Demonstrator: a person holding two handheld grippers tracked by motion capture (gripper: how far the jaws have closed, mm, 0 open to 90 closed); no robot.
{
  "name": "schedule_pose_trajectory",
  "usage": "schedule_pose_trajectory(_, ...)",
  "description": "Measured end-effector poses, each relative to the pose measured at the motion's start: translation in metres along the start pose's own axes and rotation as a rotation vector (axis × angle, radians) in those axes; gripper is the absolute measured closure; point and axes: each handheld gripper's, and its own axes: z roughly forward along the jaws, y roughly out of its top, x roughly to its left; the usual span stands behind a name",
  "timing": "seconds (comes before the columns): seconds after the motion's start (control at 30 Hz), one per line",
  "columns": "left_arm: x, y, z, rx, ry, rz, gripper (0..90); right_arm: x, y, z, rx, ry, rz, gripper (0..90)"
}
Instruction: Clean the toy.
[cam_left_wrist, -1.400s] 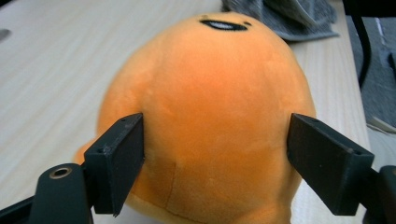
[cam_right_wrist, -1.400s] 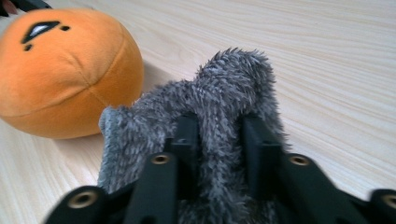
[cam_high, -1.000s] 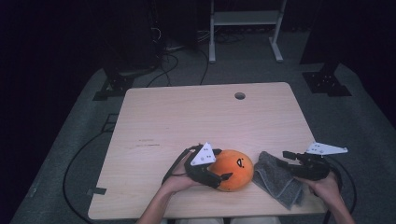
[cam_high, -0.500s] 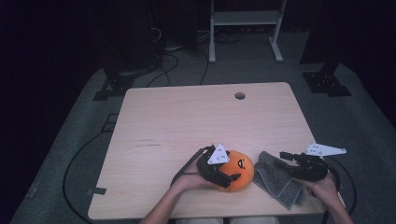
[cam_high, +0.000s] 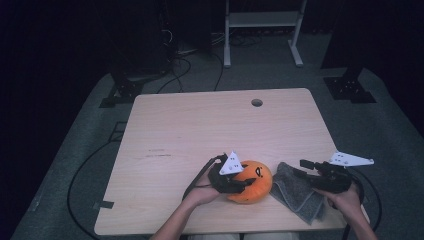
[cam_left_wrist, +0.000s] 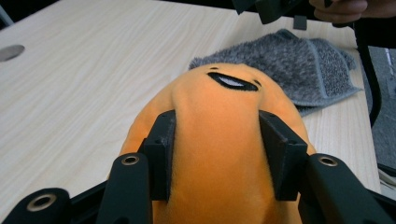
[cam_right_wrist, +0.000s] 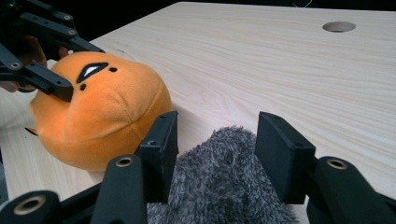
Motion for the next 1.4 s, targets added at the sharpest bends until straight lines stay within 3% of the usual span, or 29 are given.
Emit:
schedule_pose_trajectory(0.23,0.021,0.002,-0.011,-0.013,0.048,-0.036,52.3,-0.002,0.001,0.001,-0.003,-0.008,0.001,46.4)
schedule_pose_trajectory(0.5,0.057,0.003,-0.024,0.004,0.146,-0.052,51.3,-0.003,0.000,0.004,0.004,-0.003,0.014,43.6)
schedule_pose_trajectory(0.6,0.074,0.002,-0.026,0.010,0.182,-0.079,50.9,-0.004,-0.001,0.007,0.011,0.001,0.017,42.6)
schedule_pose_trajectory(0.8,0.092,-0.003,-0.022,0.007,0.214,-0.133,50.1,-0.004,-0.001,0.010,0.020,0.004,0.011,41.3)
schedule_pose_trajectory(1.0,0.097,-0.010,-0.013,0.051,0.212,-0.142,48.5,-0.005,-0.001,0.010,0.025,0.006,0.016,40.4)
schedule_pose_trajectory(1.1,0.096,-0.013,-0.011,0.038,0.190,-0.157,46.0,-0.004,-0.002,0.011,0.030,0.006,0.012,40.0)
schedule_pose_trajectory(1.4,0.090,-0.004,-0.029,-0.003,0.189,-0.158,21.3,-0.001,-0.002,0.012,0.032,0.005,0.005,39.1)
